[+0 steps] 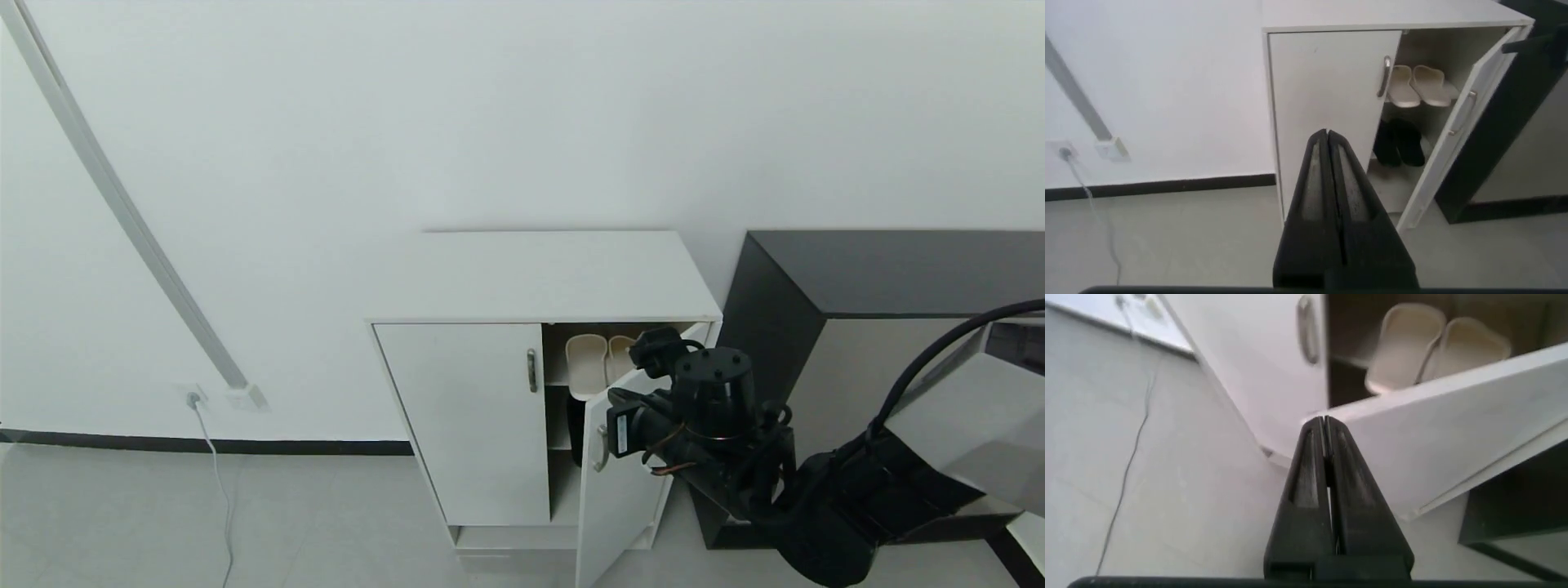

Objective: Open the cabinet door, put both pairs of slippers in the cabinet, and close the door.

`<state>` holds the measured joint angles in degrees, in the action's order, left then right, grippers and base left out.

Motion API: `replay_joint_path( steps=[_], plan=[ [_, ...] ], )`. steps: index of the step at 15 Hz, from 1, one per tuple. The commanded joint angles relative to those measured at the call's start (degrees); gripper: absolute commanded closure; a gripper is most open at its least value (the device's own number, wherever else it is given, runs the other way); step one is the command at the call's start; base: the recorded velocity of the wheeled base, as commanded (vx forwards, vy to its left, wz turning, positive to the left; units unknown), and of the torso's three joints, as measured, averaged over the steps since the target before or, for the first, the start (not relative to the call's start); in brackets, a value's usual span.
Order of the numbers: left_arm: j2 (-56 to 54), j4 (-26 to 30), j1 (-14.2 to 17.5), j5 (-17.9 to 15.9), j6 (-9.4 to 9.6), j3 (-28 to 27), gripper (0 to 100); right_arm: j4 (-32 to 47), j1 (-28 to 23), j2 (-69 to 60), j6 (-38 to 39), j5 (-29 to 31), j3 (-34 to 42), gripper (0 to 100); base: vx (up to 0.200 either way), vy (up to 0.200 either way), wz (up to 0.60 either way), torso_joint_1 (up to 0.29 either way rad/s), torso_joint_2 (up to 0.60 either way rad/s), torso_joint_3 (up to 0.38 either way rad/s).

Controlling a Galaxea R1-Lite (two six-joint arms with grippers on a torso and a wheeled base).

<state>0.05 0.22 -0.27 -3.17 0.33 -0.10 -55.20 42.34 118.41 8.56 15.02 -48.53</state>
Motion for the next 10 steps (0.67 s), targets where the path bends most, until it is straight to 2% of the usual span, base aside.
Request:
replay_joint_path(
  steps=[1,5,10],
  plan=[
    [0.04,0.04,0.00,0.01,0.02,0.01,100,-0.17,-0.41,-0.37,-1.09,0.36,0.45,100,0.000,0.000,0.00,0.000,0.00,0.000],
    [0.04,0.04,0.00,0.01,0.02,0.01,100,0.00,-1.38,-4.94,-2.14,0.71,7.22,100,0.000,0.000,0.00,0.000,0.00,0.000],
    [0.04,0.04,0.00,-0.08,0.11,0.01,100,-0.61,-1.38,-9.77,-1.97,0.63,19.70,100,0.200,0.000,0.00,-0.001,0.00,0.003]
  ],
)
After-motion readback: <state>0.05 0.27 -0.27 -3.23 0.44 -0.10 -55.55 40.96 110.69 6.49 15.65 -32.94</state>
